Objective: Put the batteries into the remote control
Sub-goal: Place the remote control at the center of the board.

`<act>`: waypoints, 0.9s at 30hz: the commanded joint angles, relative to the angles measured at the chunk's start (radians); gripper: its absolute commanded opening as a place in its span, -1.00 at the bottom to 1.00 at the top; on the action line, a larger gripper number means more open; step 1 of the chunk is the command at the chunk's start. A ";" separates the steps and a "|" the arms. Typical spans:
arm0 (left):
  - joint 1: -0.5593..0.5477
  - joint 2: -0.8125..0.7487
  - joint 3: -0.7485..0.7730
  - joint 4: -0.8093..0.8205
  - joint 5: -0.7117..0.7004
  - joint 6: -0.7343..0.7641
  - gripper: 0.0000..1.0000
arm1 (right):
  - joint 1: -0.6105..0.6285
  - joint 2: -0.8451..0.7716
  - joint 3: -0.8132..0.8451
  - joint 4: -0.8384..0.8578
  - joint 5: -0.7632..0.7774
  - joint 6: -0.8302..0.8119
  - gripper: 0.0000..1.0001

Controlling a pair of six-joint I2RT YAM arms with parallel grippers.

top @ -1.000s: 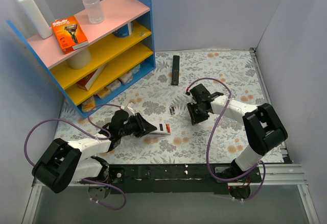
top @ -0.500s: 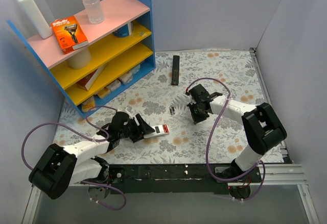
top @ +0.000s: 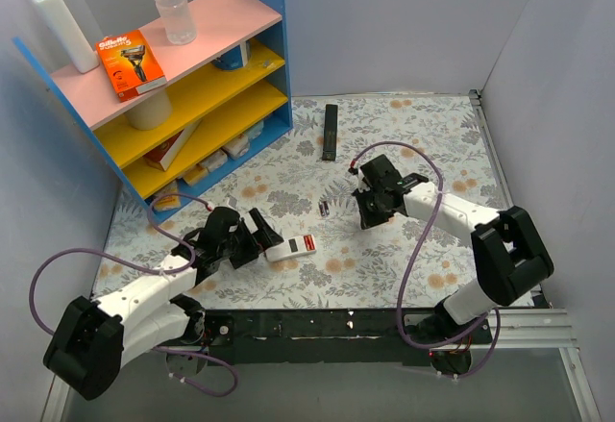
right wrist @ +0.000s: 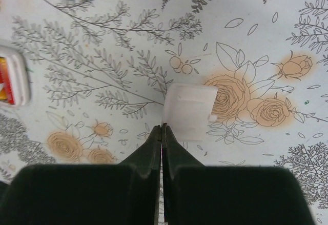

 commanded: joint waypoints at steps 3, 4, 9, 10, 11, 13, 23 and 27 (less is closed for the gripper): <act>0.002 -0.125 0.097 -0.092 -0.091 0.163 0.96 | 0.003 -0.120 0.004 0.039 -0.177 0.010 -0.97; 0.002 -0.148 0.103 -0.071 -0.086 0.240 0.96 | 0.001 -0.148 0.006 0.046 -0.206 0.016 -0.97; -0.002 -0.257 0.102 0.185 0.079 0.500 0.96 | 0.001 -0.235 0.017 0.128 -0.389 0.074 -0.97; -0.002 -0.259 0.102 0.214 0.107 0.567 0.96 | 0.001 -0.263 0.020 0.138 -0.407 0.082 -0.97; -0.004 -0.262 0.105 0.243 0.142 0.603 0.96 | -0.001 -0.274 0.023 0.152 -0.444 0.094 -0.97; -0.007 -0.256 0.103 0.326 0.219 0.644 0.96 | 0.001 -0.309 0.030 0.195 -0.483 0.121 -0.97; -0.060 -0.148 0.118 0.604 0.336 0.747 0.96 | 0.001 -0.386 0.004 0.448 -0.703 0.338 -0.97; -0.110 -0.113 0.166 0.616 0.333 0.845 0.96 | 0.001 -0.378 0.014 0.520 -0.783 0.414 -0.97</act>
